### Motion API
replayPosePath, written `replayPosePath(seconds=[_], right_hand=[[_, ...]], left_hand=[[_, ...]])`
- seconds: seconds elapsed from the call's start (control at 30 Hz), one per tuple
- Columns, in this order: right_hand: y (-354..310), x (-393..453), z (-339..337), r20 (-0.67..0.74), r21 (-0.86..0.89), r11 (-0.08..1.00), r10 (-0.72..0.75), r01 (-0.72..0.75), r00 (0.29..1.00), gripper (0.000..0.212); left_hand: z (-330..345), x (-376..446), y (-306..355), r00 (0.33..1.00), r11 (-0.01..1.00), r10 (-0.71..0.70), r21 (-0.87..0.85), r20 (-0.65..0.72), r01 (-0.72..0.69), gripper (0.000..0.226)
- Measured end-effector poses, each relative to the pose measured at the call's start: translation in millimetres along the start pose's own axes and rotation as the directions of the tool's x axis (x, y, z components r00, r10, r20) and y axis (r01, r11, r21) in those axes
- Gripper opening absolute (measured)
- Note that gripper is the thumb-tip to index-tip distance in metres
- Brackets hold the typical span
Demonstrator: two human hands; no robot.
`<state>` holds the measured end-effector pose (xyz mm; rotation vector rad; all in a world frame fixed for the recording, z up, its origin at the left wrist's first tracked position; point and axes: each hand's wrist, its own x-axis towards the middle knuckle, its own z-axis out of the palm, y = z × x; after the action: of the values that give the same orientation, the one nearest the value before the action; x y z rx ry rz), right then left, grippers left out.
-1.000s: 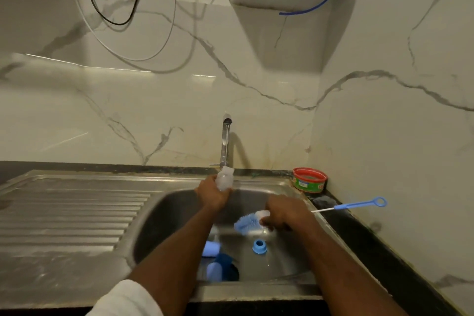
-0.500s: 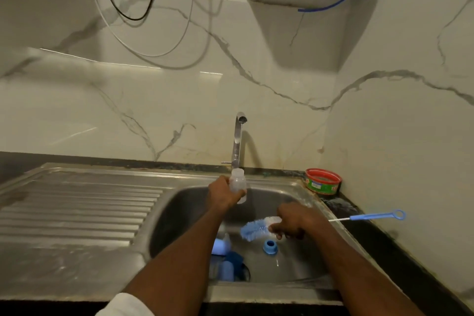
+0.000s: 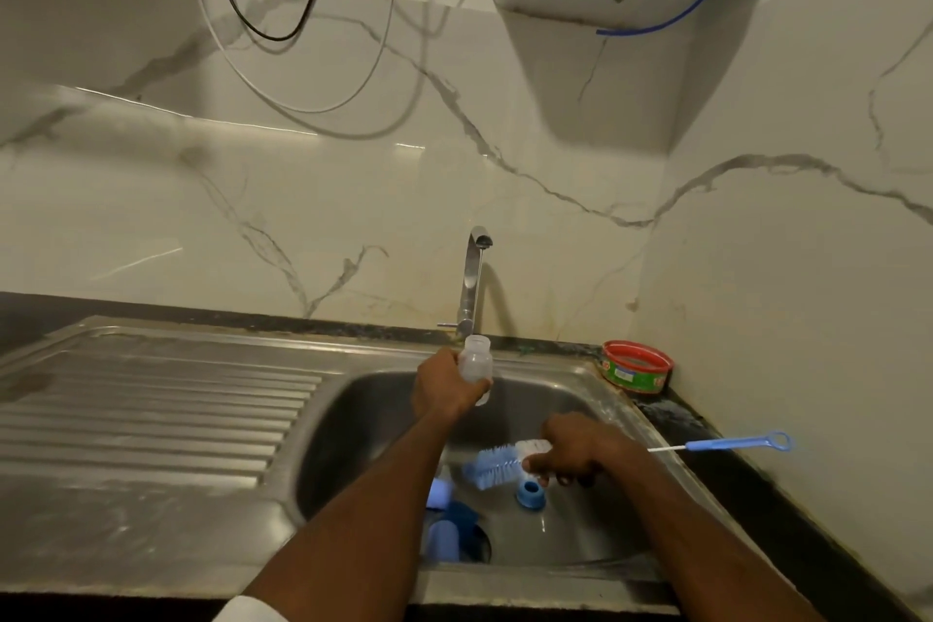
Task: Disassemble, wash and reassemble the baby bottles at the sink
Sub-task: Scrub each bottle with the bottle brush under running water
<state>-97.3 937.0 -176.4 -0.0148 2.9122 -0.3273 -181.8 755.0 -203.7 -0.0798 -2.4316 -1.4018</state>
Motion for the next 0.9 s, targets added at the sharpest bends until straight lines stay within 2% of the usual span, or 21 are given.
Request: replayPosePath(seconds=[0.43, 0.6, 0.73, 0.9], right_hand=[[-0.9, 10.5, -0.2, -0.003, 0.015, 1.0, -0.011, 0.011, 1.0, 0.037], [-8.2, 4.2, -6.6, -0.024, -0.042, 0.998, -0.046, 0.045, 0.999, 0.028], [-15.2, 1.2, 2.6, -0.019, -0.036, 0.998, -0.061, 0.06, 0.998, 0.027], [-16.4, -7.4, 0.3, -0.011, 0.003, 0.995, -0.096, 0.096, 0.995, 0.03]], left_hand=[[9.6, 5.5, 1.8, 0.999, 0.999, 0.007, -0.049, 0.041, -0.005, 0.054], [-1.6, -1.6, 6.1, 0.998, 0.999, -0.017, -0.048, 0.068, 0.021, 0.051], [-16.6, -0.4, 4.1, 0.997, 0.995, -0.072, -0.065, 0.017, 0.073, 0.049], [-19.4, -1.3, -2.9, 0.997, 0.997, -0.071, 0.016, -0.009, 0.071, 0.05]])
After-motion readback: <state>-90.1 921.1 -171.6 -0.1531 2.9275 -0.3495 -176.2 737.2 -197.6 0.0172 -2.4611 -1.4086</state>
